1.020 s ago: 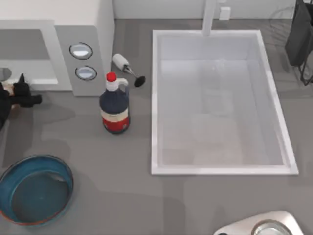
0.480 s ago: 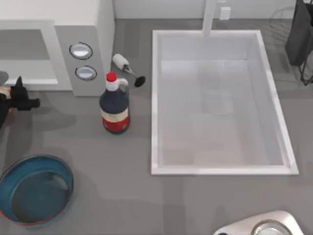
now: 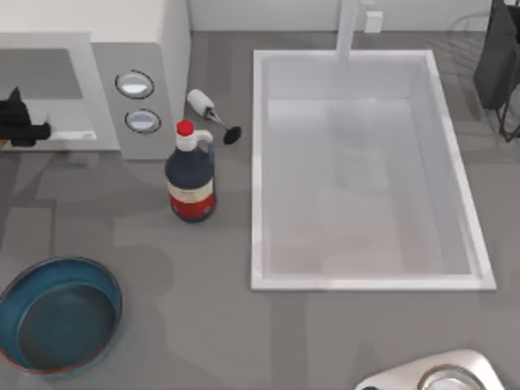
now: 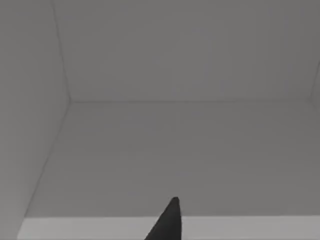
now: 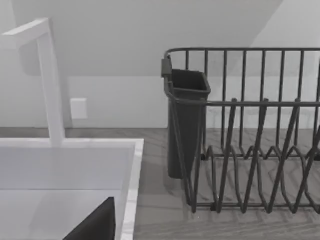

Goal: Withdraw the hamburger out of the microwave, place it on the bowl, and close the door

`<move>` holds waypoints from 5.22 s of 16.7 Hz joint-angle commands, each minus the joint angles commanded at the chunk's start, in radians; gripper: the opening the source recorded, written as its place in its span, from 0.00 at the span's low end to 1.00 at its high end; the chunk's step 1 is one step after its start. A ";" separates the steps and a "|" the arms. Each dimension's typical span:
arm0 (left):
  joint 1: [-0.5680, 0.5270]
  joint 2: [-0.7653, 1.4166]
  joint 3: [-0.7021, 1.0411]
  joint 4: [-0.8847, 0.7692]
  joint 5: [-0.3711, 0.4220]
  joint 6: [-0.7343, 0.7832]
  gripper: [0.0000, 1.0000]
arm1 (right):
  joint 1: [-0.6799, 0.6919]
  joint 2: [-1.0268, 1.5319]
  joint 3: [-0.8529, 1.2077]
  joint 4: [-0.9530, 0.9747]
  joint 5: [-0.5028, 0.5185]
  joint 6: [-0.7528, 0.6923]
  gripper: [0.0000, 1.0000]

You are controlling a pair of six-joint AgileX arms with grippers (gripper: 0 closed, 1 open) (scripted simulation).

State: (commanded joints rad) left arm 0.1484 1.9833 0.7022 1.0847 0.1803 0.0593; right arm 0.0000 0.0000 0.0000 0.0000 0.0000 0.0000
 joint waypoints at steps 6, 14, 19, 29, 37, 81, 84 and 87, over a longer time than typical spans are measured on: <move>0.001 -0.125 0.003 -0.128 -0.001 0.001 0.00 | 0.000 0.000 0.000 0.000 0.000 0.000 1.00; -0.025 -0.127 0.049 -0.223 -0.036 -0.096 0.00 | 0.000 0.000 0.000 0.000 0.000 0.000 1.00; -0.123 -0.136 0.199 -0.574 -0.150 -0.458 0.00 | 0.000 0.000 0.000 0.000 0.000 0.000 1.00; -0.484 -0.072 0.553 -1.668 -0.494 -1.644 0.00 | 0.000 0.000 0.000 0.000 0.000 0.000 1.00; -0.761 0.163 0.680 -2.465 -0.747 -2.516 0.00 | 0.000 0.000 0.000 0.000 0.000 0.000 1.00; -0.750 0.367 0.524 -2.619 -0.925 -2.813 0.90 | 0.000 0.000 0.000 0.000 0.000 0.000 1.00; -0.750 0.367 0.524 -2.619 -0.925 -2.813 1.00 | 0.000 0.000 0.000 0.000 0.000 0.000 1.00; -0.750 0.367 0.524 -2.619 -0.925 -2.813 1.00 | 0.000 0.000 0.000 0.000 0.000 0.000 1.00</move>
State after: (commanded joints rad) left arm -0.6020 2.3501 1.2267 -1.5346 -0.7447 -2.7537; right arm 0.0000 0.0000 0.0000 0.0000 0.0000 0.0000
